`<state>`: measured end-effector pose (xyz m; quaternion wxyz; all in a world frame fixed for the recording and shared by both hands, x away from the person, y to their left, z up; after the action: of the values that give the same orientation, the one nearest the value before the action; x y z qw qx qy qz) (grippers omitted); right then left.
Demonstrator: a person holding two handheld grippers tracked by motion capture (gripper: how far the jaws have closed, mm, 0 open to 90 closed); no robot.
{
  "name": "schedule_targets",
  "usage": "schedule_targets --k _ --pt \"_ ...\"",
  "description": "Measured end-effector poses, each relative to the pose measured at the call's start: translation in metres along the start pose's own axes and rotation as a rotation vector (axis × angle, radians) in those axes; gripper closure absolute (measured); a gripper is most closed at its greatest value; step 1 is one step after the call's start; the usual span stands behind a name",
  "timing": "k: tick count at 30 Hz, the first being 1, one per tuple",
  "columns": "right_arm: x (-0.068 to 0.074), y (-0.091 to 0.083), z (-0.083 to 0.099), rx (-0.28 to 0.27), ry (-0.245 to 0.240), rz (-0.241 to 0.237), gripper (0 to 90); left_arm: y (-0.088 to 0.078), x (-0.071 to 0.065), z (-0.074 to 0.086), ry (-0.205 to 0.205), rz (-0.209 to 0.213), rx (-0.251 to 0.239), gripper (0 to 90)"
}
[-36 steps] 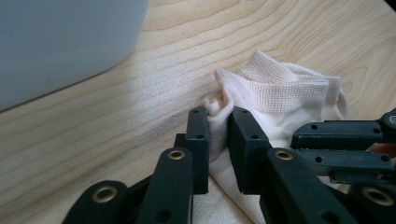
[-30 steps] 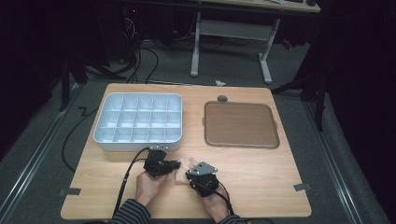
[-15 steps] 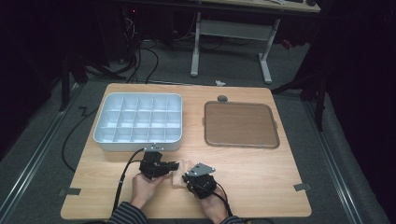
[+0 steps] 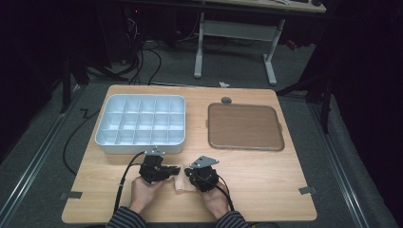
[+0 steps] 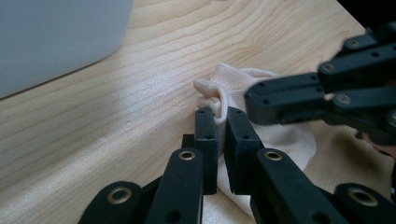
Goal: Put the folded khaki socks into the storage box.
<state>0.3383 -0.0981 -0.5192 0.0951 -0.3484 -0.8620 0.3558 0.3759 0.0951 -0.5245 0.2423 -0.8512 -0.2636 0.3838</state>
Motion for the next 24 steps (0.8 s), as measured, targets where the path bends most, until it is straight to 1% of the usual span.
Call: schedule_targets --k 4,5,9,13,15,22,24 --pt "-0.004 0.005 -0.001 0.011 0.004 0.012 89.1 -0.001 0.000 0.000 0.003 0.002 0.003 84.9" --pt "-0.005 0.007 -0.001 0.025 0.003 0.014 89.1 -0.002 0.000 0.001 0.004 0.003 0.003 84.9" --pt "-0.003 0.012 0.000 0.050 -0.014 0.020 89.7 -0.002 0.001 0.002 -0.002 0.011 -0.010 84.7" --pt "-0.002 0.013 0.000 0.046 -0.008 0.006 90.0 -0.005 -0.002 0.001 0.002 0.024 -0.030 84.7" --pt "0.002 0.014 0.000 0.041 -0.019 0.006 90.0 -0.007 -0.002 0.001 0.006 0.026 -0.041 84.8" --pt "0.007 0.017 -0.003 0.036 -0.023 -0.007 90.0 -0.013 -0.004 0.001 0.014 0.036 -0.077 85.3" --pt "0.009 0.019 -0.004 0.031 -0.026 -0.010 90.0 -0.014 -0.003 0.001 0.009 0.040 -0.089 85.6"
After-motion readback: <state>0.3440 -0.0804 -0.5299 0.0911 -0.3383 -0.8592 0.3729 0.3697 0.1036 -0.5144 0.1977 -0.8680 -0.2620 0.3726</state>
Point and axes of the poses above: each handheld gripper's, and its own axes: y roughly forward along the jaws, z roughly out of its underside, x roughly to its left, the point moved 1 cm from there along y, roughly forward along the jaws, and after that the axes turned 10 degrees about -y, right-handed, at the moved point
